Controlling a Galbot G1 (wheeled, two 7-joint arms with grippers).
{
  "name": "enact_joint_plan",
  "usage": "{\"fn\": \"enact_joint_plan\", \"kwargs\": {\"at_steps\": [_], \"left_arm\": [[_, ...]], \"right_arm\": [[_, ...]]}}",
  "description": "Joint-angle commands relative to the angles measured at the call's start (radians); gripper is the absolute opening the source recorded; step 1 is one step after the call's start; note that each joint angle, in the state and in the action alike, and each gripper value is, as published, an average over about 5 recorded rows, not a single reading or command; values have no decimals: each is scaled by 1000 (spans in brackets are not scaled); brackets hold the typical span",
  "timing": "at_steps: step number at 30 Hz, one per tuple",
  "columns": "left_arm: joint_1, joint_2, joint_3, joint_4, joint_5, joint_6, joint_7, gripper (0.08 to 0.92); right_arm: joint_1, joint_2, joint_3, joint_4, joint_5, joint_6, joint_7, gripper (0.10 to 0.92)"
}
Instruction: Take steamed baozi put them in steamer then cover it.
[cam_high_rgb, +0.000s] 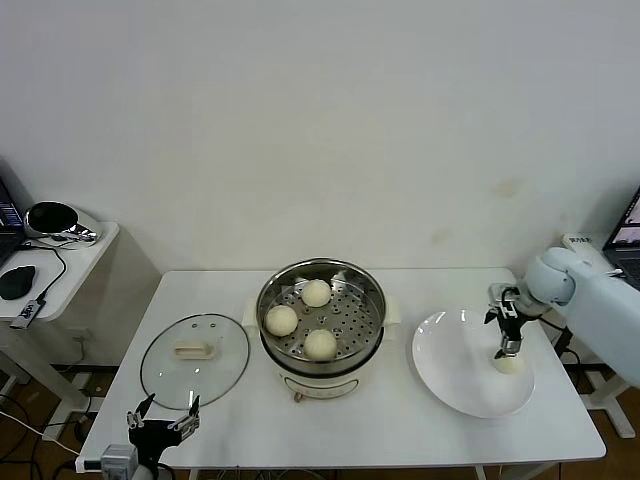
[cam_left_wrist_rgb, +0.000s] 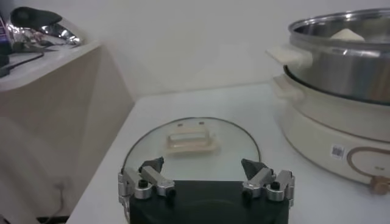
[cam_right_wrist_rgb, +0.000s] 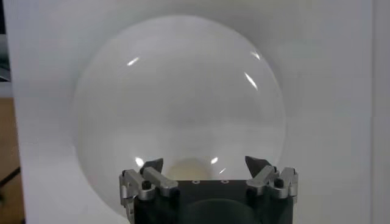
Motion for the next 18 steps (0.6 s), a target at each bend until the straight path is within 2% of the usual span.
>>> {"fn": "enact_joint_plan", "kwargs": {"at_steps": [1, 18], "left_arm": [[3, -2, 2, 4, 7, 0, 1, 823], [1, -8, 7, 11, 19, 0, 1, 823]], "right_arm": [[-68, 29, 72, -100, -53, 90, 31, 823], [-109, 23, 115, -98, -139, 107, -19, 823]]}}
